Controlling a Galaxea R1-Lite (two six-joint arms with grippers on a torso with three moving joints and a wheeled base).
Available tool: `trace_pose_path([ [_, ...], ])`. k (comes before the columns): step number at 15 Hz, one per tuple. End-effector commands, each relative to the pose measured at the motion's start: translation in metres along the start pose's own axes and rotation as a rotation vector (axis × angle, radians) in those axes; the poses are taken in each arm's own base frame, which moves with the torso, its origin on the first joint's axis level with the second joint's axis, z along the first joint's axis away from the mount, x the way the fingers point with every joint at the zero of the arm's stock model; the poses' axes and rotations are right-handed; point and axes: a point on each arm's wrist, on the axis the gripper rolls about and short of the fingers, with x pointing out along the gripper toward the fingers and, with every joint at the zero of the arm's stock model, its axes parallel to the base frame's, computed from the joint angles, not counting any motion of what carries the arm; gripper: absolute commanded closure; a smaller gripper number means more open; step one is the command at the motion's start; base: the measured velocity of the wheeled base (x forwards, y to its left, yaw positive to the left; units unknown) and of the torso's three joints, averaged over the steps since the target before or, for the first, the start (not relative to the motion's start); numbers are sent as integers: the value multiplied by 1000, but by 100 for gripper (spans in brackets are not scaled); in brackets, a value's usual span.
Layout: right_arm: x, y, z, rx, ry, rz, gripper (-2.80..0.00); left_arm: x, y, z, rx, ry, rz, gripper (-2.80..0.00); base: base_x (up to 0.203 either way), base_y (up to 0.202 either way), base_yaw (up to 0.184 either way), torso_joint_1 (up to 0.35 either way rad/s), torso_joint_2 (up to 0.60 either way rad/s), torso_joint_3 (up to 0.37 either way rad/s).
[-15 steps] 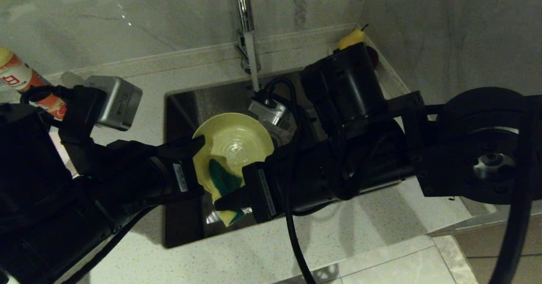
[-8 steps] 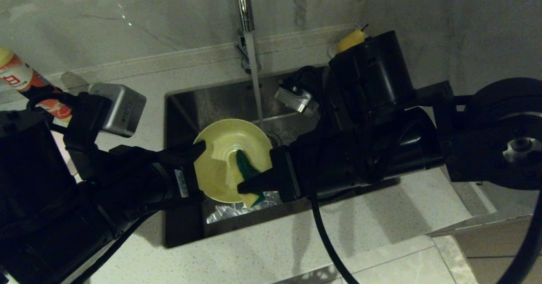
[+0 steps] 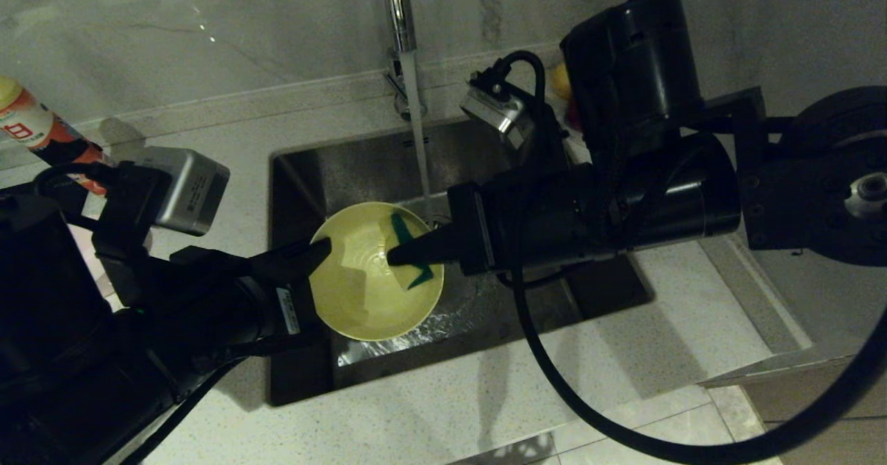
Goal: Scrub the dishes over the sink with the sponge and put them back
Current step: Wipe the bowl
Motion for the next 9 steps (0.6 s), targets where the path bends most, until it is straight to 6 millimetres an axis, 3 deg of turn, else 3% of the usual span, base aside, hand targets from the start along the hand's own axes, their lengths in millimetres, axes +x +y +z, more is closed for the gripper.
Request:
trace_pose_path([
  [1,6,1,4,-7,-5,12,0,-2,1,1,-4,-9,2,0,0,0,0,0,0,0],
  [4,18,4,-1,-12,21,29,0,-1,0,5,-9,-20,0,0,0,0,0,0,0,0],
  [9,12,23,-4,-32,26,67,0,2,-1,7,-15,-24,1,0,0,0,0,0,0,0],
])
